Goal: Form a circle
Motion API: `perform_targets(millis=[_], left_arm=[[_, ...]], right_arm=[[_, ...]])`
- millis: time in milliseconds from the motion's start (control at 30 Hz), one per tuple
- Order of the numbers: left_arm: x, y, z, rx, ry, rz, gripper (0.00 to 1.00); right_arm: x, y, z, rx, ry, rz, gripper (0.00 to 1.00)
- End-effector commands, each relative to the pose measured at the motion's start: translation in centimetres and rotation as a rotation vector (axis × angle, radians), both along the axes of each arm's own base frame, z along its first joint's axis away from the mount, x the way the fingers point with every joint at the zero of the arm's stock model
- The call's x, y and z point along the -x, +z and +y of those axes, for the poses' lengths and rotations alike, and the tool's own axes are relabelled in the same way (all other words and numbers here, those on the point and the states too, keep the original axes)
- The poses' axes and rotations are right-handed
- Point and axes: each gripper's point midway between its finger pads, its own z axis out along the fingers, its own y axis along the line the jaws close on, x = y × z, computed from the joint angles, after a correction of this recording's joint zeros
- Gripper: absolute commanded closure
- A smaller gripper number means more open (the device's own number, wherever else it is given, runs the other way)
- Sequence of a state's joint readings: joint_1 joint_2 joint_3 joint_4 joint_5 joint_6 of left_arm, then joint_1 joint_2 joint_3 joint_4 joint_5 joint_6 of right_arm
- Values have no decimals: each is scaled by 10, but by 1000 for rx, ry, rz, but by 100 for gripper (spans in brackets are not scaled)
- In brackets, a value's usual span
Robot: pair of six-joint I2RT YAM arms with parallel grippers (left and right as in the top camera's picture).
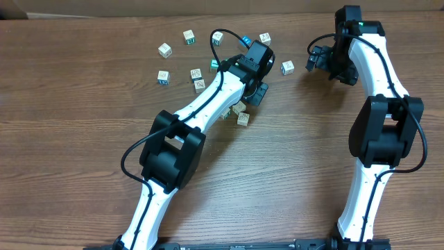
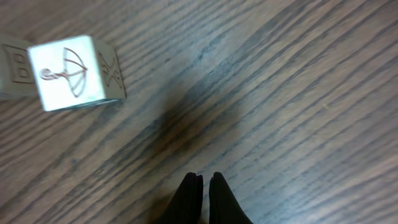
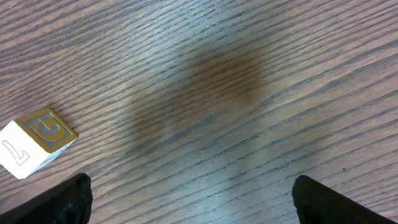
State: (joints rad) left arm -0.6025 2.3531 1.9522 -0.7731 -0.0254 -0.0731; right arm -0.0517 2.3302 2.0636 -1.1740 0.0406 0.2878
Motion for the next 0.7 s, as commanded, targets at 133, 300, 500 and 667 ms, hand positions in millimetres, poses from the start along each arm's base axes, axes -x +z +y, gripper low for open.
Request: perform_targets(millis=[133,300,500,667], left_arm=[[5,-26,3,-37,9,42,96],[6,-26,4,-38,14,45,96],[6,-27,7,-35,47,58,96],[5,-27,13,-54,89,53,96]], right_arm=[[-7,18,-1,4,-6,-48,0],[-7,18,-1,4,-6,-48,0],[-7,18,-1,4,-6,-48,0],[-7,18,-1,4,-6,-48,0]])
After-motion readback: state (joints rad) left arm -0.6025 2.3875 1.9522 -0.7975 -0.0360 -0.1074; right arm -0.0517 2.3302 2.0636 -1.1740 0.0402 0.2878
